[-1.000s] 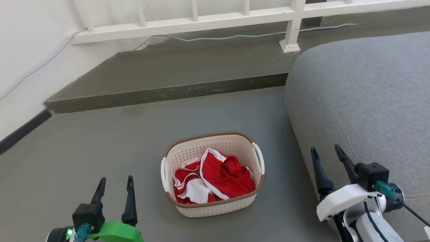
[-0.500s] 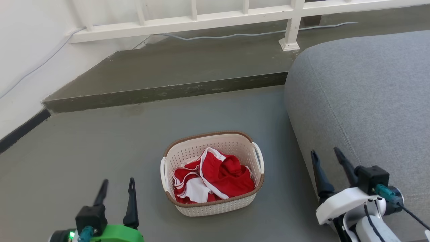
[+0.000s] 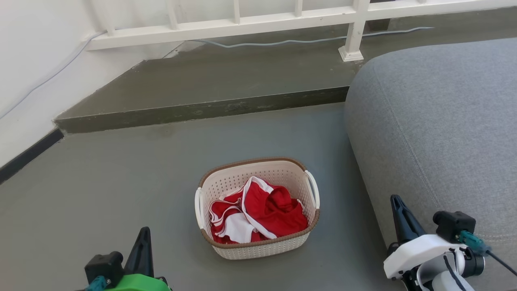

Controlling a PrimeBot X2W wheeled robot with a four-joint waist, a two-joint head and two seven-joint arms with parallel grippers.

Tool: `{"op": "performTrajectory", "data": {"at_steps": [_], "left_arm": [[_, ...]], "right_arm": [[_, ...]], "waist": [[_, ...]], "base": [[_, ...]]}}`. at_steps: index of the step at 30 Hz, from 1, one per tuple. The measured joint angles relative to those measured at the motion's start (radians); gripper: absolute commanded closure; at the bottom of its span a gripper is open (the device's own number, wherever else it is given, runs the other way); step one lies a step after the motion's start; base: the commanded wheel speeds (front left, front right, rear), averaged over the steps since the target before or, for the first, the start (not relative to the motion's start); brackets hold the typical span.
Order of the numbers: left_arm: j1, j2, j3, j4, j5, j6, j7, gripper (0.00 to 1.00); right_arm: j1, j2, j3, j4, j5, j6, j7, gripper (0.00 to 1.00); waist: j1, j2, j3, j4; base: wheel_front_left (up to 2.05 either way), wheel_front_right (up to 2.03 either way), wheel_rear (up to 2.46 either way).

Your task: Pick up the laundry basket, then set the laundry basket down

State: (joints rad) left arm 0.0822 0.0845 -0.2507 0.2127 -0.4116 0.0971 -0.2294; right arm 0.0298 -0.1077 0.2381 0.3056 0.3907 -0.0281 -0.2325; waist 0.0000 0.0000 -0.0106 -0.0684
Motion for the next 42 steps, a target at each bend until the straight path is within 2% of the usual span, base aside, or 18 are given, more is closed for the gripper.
{"op": "performTrajectory", "data": {"at_steps": [6, 42], "left_arm": [[0.0, -0.002, 0.024, -0.001, -0.106, -0.015, 0.024, 1.0], [-0.037, -0.006, 0.131, 0.011, -0.567, -0.098, 0.146, 1.0]], "right_arm": [[-0.001, 0.007, -0.02, -0.003, 0.114, 0.009, 0.027, 1.0], [-0.026, 0.027, -0.163, -0.01, 0.566, 0.063, 0.156, 1.0]], "waist": [[0.0, 0.0, 0.001, 0.005], [0.0, 0.0, 0.007, 0.031]], "base": [[0.0, 0.0, 0.0], [0.0, 0.0, 0.0]]}}
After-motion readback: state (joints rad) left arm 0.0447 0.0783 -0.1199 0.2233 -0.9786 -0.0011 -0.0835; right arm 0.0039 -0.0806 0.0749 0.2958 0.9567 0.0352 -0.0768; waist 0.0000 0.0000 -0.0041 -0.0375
